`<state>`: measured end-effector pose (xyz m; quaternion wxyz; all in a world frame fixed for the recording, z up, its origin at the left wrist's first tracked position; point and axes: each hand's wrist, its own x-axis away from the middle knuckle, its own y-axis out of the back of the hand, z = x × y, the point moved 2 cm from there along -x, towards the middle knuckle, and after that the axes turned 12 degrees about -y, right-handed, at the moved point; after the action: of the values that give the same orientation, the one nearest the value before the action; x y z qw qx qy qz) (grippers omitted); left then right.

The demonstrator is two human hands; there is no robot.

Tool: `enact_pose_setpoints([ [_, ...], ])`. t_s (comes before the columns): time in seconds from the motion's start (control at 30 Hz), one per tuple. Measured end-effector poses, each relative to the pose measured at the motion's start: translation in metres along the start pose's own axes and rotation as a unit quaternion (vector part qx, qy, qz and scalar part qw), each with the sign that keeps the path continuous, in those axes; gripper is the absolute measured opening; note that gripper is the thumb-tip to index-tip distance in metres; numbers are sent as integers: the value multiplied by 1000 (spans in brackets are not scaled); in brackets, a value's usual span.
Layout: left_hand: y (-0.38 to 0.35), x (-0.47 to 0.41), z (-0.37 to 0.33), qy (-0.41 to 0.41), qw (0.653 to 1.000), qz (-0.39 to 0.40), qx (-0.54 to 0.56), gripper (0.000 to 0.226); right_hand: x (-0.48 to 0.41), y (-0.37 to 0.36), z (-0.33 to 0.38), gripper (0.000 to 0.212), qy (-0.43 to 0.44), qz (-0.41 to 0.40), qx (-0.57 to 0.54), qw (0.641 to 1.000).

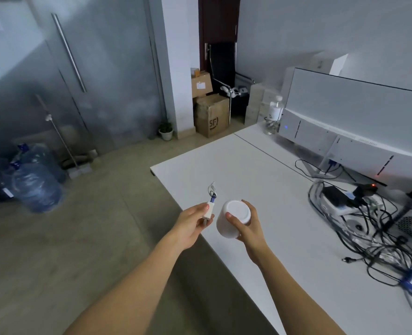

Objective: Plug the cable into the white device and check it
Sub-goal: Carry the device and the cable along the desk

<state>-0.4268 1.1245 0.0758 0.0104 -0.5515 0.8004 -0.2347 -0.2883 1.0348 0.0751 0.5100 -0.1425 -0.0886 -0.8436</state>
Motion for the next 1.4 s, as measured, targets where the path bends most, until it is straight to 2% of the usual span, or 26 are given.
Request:
enact_pose_setpoints([
  [0.13, 22, -28, -13, 1, 1000, 2, 6, 18, -27, -27, 7, 71, -4, 2, 15, 1000],
  [0.33, 50, -81, -29, -6, 1000, -11, 8, 34, -79, -61, 23, 72, -6, 14, 18, 1000],
  [0.5, 66, -138, -48, -13, 1000, -13, 15, 36, -133, -90, 37, 73, -7, 24, 4, 1000],
  [0.9, 102, -278, -102, -18, 999, -23, 15, 21, -264, -150, 85, 74, -16, 27, -18, 999],
  [1.07, 117, -313, -104, -9, 999, -28, 13, 20, -292, -164, 85, 89, -33, 19, -6, 999],
  [1.2, 122, -334, -104, 3, 1000, -17, 17, 14, -308, -169, 82, 85, -47, 9, -12, 999],
  [1.3, 129, -352, -101, 16, 1000, -3, 13, 20, -319, -174, 78, 78, -52, -2, -12, 999],
  [1.4, 135, -367, -98, 30, 999, 10, 9, 18, -327, -179, 74, 81, -58, -10, -12, 998],
])
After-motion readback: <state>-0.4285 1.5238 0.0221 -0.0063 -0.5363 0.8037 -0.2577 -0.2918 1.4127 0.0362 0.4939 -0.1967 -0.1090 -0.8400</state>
